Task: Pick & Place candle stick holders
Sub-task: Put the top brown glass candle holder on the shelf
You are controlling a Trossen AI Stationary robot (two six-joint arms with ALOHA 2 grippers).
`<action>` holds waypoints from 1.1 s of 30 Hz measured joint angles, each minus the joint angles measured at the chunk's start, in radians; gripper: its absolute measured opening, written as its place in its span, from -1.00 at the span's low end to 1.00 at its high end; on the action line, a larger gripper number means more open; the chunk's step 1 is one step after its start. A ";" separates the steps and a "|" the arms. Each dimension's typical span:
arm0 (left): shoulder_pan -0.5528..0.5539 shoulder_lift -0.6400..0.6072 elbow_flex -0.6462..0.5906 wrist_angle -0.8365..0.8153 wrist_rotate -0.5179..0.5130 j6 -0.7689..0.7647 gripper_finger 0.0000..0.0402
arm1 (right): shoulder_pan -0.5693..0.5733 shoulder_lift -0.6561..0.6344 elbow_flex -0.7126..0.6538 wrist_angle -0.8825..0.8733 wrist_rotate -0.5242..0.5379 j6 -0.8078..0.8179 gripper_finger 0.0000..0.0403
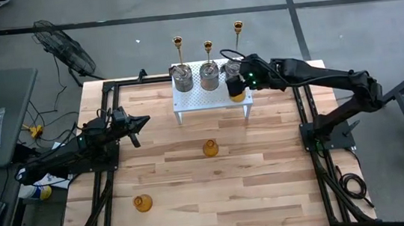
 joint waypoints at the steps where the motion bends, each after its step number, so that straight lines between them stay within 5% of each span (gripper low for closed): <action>1: 0.000 0.000 0.000 0.000 0.000 0.000 -1.00 | 0.003 -0.008 0.000 0.000 0.000 0.001 0.25; 12: 0.000 0.000 0.000 0.000 0.000 0.000 -1.00 | 0.098 -0.099 -0.015 -0.105 0.008 -0.048 0.25; 33: 0.000 0.000 0.000 0.000 0.000 0.000 -1.00 | 0.333 -0.517 -0.367 -0.099 -0.023 -0.084 0.25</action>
